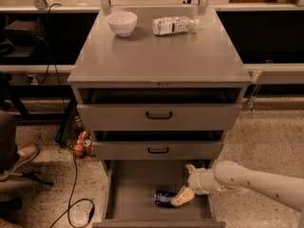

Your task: Pick pepsi can from bottom drawer and place on counter

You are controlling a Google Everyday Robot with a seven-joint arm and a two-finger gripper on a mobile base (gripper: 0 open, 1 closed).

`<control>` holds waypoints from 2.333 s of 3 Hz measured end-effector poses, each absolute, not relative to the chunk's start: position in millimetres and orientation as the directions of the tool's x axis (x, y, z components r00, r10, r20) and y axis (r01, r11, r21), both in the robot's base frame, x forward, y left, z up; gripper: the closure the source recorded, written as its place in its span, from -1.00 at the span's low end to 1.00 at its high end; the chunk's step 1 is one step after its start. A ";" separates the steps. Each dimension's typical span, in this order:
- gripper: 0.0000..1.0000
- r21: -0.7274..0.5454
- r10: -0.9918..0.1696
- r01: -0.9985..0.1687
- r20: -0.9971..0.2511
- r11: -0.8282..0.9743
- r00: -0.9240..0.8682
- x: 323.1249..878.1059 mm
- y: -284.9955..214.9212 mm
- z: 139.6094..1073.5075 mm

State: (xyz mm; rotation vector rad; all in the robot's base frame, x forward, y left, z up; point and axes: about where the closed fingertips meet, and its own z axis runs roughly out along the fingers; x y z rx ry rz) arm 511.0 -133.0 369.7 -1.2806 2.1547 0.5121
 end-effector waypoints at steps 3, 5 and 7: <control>-1.00 0.097 -0.706 -0.925 -0.618 0.368 -0.346 514.0 -55.3 234.5; -1.00 0.102 -0.713 -0.922 -0.605 0.372 -0.355 526.5 -50.4 198.9; -1.00 0.098 -0.694 -0.906 -0.611 0.411 -0.380 541.2 -60.5 192.2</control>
Offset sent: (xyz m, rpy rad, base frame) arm 0.0029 0.0938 -0.1553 -0.0242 0.0761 0.1139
